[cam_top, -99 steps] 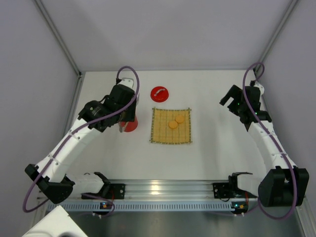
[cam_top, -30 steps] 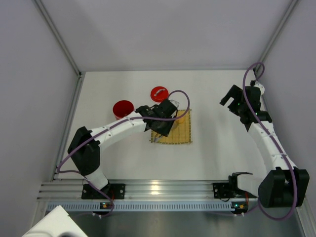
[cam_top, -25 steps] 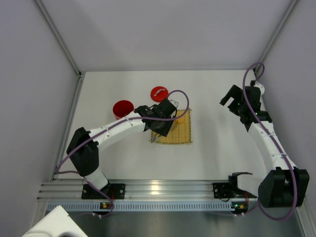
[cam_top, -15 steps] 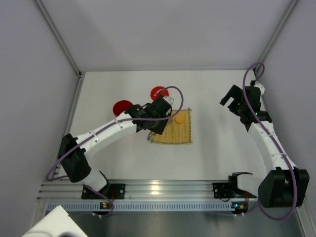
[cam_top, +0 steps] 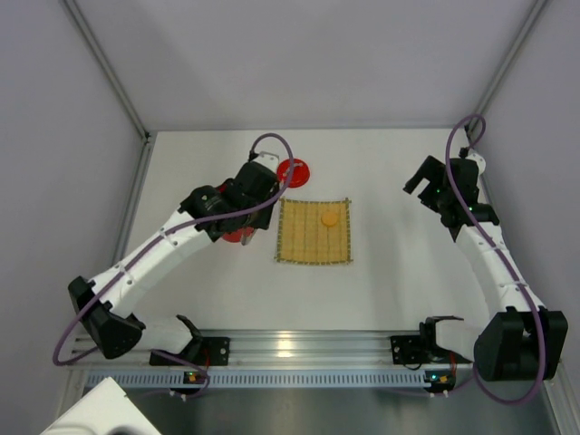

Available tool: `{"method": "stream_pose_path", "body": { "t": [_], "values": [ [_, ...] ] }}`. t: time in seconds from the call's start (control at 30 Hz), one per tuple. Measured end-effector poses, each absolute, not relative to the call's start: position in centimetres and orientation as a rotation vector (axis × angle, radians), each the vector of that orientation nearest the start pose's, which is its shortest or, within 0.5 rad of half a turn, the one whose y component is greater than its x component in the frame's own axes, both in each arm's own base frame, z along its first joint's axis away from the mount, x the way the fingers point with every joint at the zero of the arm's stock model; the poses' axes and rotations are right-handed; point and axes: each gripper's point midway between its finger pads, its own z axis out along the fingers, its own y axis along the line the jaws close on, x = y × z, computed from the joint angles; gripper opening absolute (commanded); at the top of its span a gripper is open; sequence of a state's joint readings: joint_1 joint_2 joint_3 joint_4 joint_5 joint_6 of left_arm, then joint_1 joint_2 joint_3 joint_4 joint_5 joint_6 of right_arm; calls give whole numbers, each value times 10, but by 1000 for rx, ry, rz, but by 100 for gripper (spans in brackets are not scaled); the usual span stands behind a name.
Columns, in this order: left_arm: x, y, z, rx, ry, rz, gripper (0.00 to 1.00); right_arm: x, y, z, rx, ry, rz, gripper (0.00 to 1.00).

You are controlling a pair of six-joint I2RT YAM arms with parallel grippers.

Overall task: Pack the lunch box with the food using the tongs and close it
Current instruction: Place the fake food in the packing box.

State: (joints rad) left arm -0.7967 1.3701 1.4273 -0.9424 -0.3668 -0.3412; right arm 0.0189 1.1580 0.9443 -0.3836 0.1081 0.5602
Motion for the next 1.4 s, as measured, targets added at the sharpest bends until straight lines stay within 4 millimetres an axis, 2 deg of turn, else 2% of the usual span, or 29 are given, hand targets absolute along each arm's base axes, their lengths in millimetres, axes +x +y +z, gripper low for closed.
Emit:
{"method": "stream_pose_path", "body": {
  "t": [0.13, 0.27, 0.73, 1.4],
  "values": [
    [269, -179, 254, 308, 2310, -55, 45, 354, 10, 192, 640, 2075, 216, 100],
    [266, -161, 266, 258, 2290, -25, 45, 354, 10, 192, 640, 2076, 217, 99],
    [247, -121, 277, 144, 2292, 36, 46, 360, 15, 195, 636, 2079, 245, 99],
    [242, -114, 264, 124, 2327, 67, 55, 361, 17, 190, 634, 2097, 248, 99]
  ]
}}
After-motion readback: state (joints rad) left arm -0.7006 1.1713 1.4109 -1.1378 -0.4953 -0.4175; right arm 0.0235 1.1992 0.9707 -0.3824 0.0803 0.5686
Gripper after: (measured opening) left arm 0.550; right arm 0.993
